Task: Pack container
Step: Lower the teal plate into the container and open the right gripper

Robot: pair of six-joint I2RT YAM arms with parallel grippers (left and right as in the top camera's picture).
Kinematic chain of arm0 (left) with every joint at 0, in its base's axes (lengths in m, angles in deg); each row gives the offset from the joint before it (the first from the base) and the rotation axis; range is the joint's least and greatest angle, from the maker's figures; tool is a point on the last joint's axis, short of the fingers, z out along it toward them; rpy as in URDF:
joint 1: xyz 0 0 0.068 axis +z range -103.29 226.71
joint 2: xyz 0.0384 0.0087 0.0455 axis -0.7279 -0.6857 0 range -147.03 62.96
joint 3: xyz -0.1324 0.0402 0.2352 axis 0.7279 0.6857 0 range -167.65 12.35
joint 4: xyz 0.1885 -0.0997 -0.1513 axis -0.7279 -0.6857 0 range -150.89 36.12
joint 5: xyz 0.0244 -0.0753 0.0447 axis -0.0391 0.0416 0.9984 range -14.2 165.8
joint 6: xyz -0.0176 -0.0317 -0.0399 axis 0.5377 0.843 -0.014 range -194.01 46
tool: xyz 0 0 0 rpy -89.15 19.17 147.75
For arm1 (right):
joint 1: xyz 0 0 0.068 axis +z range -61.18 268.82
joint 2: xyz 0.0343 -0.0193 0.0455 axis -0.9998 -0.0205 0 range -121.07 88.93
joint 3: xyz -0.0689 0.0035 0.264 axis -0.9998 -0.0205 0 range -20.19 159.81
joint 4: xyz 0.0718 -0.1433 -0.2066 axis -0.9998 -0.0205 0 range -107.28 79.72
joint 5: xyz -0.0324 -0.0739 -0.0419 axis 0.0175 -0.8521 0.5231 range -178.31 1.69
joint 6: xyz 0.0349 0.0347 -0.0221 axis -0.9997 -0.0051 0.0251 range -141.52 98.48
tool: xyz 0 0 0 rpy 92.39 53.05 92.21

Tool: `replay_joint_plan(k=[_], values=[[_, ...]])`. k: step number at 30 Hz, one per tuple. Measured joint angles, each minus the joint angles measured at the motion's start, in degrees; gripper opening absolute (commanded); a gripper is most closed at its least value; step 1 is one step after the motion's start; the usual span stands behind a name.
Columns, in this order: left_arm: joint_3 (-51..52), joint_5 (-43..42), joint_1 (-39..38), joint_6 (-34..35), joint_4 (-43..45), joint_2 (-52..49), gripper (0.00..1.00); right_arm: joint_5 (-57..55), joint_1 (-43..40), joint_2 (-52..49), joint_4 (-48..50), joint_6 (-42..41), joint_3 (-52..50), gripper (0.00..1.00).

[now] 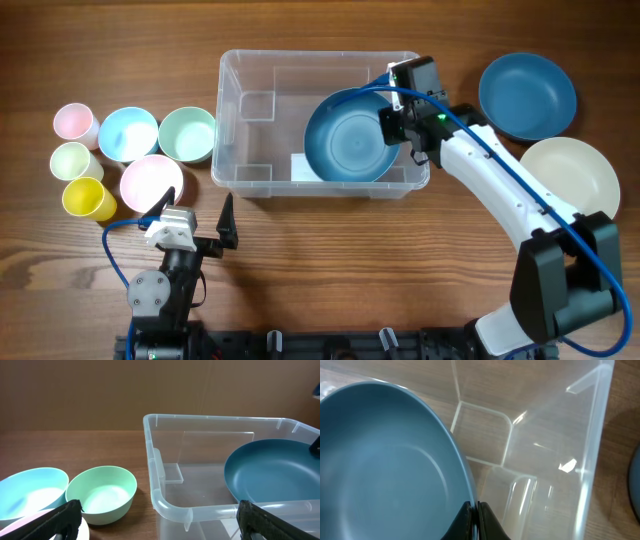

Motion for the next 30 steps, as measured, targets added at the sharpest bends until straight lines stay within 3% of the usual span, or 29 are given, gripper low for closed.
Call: replay_joint_plan(k=[9,17,18,19,21,25,30], values=[[0.0,0.0,0.0,0.0,0.0,0.0,1.00,0.3,0.0,0.0,0.0,0.2,1.2,0.53],[0.0,0.0,0.0,0.0,0.0,0.0,1.00,-1.5,-0.1,1.9,-12.2,-4.0,10.4,0.54],[0.0,0.0,0.0,0.0,0.0,0.0,1.00,-2.9,-0.2,2.8,-15.6,-6.2,11.8,0.55],[0.0,0.0,0.0,0.0,0.0,0.0,1.00,-4.4,-0.5,4.0,-18.5,-8.5,13.1,0.72],[0.0,0.0,0.0,0.0,0.0,0.0,1.00,-7.0,-2.0,6.7,-23.3,-14.1,14.9,0.80],[0.0,0.0,0.0,0.0,0.0,0.0,1.00,-9.8,-10.0,13.6,-30.9,-23.4,16.2,0.84],[0.0,0.0,0.0,0.0,0.0,0.0,1.00,-10.2,-25.9,18.5,-37.5,-28.2,16.5,0.86]])
